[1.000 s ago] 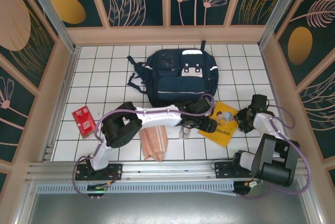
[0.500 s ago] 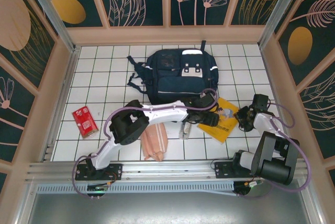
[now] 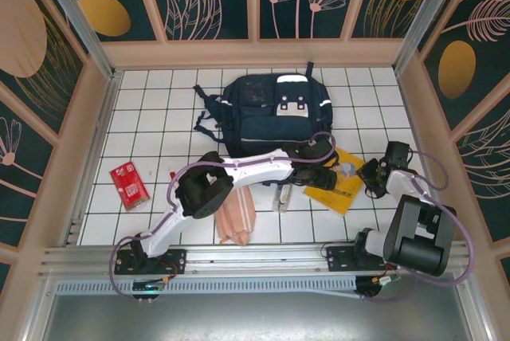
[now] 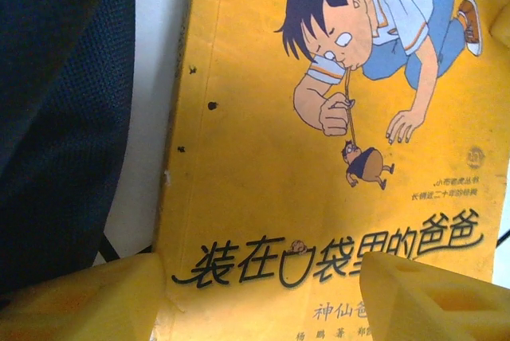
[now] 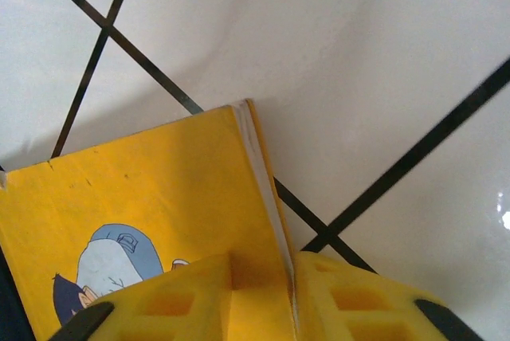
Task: Pack books, pencil case, and school supplies into a backpack
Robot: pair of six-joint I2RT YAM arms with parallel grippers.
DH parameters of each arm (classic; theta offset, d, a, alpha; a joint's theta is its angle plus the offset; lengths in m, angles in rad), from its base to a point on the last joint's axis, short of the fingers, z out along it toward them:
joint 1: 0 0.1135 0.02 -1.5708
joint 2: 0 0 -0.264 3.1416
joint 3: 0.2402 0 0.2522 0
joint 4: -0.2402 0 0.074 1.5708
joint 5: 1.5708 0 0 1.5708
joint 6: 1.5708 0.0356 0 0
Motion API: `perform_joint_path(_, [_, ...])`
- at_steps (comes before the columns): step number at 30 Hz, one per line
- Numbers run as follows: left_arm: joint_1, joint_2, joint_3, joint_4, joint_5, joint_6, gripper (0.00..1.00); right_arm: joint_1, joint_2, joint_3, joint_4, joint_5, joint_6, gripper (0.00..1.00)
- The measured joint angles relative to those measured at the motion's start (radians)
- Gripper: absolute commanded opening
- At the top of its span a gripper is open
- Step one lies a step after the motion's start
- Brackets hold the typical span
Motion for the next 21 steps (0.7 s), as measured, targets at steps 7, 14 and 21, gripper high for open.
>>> perform_joint_path(7, [-0.006,0.019,0.042,-0.032,-0.079,-0.061,0.71,0.002,0.030,0.018,0.014,-0.013,-0.072,0.36])
perform_joint_path(14, [-0.003,0.047,0.088,-0.050,-0.090,-0.063,0.72,0.006,0.091,0.066,0.023,-0.013,-0.143,0.33])
perform_joint_path(21, [-0.005,0.050,0.098,-0.069,-0.159,-0.050,0.83,0.010,0.101,0.082,0.018,0.010,-0.175,0.33])
